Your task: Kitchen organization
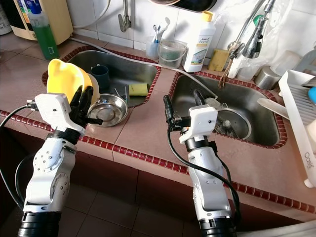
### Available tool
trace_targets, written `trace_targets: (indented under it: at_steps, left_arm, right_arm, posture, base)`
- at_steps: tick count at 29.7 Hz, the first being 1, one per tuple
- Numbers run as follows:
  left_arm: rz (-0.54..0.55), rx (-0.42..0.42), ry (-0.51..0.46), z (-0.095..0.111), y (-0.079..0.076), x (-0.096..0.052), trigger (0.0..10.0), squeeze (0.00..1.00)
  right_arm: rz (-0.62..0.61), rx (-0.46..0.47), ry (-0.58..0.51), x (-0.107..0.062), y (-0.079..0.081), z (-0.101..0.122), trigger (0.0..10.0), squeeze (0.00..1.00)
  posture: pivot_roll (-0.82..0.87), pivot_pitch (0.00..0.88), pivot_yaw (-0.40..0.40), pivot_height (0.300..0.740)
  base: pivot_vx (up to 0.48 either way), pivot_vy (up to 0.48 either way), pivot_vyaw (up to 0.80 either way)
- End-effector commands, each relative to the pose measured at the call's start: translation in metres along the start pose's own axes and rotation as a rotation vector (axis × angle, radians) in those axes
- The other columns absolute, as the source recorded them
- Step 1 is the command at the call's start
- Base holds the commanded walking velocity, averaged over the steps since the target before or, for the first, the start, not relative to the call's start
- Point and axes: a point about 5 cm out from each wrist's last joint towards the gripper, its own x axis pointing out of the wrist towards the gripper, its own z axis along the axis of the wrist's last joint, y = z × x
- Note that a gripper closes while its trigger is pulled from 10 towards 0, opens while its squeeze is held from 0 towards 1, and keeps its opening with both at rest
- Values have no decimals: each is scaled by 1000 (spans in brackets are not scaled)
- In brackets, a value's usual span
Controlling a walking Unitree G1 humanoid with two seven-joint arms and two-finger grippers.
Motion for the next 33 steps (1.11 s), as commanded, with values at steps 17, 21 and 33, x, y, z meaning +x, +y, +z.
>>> trace_targets:
  at_steps: [17, 21, 33]
  left_arm:
    - [-23, -14, -19, 8, 3, 8, 10000, 0]
    - [-26, -9, -16, 8, 3, 8, 10000, 0]
    - [-34, -3, -11, 8, 4, 9, 10000, 0]
  right_arm:
    - [-12, -25, 5, -1, -2, -3, 10000, 0]
    - [-6, -23, 6, -1, -1, -3, 10000, 0]
    - [3, -21, 10, -2, 1, -3, 10000, 0]
  posture:
    - [-145, 54, -106, 740]
    - [-145, 59, -106, 740]
    - [-146, 58, -103, 740]
  base:
    - [30, 0, 0]
    - [306, 0, 0]
    - [331, 0, 0]
